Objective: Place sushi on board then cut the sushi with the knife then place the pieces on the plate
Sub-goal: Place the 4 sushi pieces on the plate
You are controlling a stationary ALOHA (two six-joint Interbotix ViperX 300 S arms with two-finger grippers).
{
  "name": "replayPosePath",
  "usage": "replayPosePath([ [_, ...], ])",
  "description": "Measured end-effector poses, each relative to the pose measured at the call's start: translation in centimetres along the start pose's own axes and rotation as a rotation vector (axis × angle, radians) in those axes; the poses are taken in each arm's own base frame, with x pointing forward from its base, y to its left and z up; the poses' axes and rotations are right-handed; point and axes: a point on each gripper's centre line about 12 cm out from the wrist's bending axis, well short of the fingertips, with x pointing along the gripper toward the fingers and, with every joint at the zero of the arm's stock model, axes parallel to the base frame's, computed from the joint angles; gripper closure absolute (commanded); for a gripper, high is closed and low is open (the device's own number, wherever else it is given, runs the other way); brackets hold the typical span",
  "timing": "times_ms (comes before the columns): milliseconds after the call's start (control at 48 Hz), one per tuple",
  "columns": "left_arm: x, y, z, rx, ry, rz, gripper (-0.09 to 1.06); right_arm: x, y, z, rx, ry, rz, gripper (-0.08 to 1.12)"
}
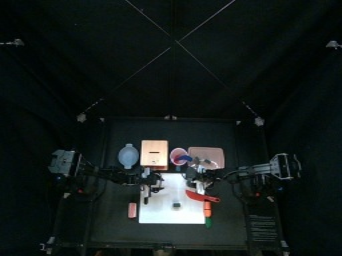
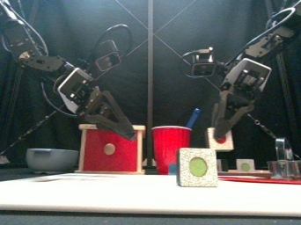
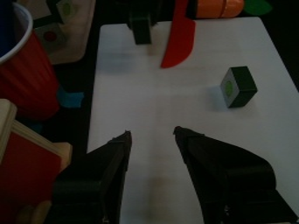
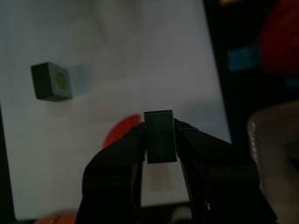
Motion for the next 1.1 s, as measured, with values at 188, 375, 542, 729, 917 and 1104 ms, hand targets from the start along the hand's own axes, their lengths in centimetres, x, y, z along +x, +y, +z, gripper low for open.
replayPosePath([
  [188, 0.0, 0.1, 0.0, 0.001, 0.002, 0.001, 0.15, -2.8, -3.4, -2.1, 0.090, 0.017, -0.068, 0.45],
  [375, 0.0, 0.2, 0.0, -0.001, 0.002, 0.005, 0.15, -5.3, -8.1, -4.5, 0.180, -0.004, -0.203, 0.45],
  [542, 0.0, 0.2, -0.1, -0.001, 0.002, 0.005, 0.15, -6.7, -10.9, -6.5, 0.245, -0.003, -0.301, 0.45],
  [729, 0.0, 0.3, -0.1, -0.002, 0.003, 0.006, 0.15, -7.2, -12.4, -7.8, 0.272, 0.016, -0.359, 0.45],
  [917, 0.0, 0.3, -0.1, -0.002, 0.003, 0.006, 0.15, -7.3, -12.7, -8.9, 0.289, 0.026, -0.375, 0.40],
  [1104, 0.0, 0.3, -0.1, -0.003, 0.004, 0.008, 0.15, -7.1, -12.7, -9.7, 0.306, 0.047, -0.376, 0.31],
])
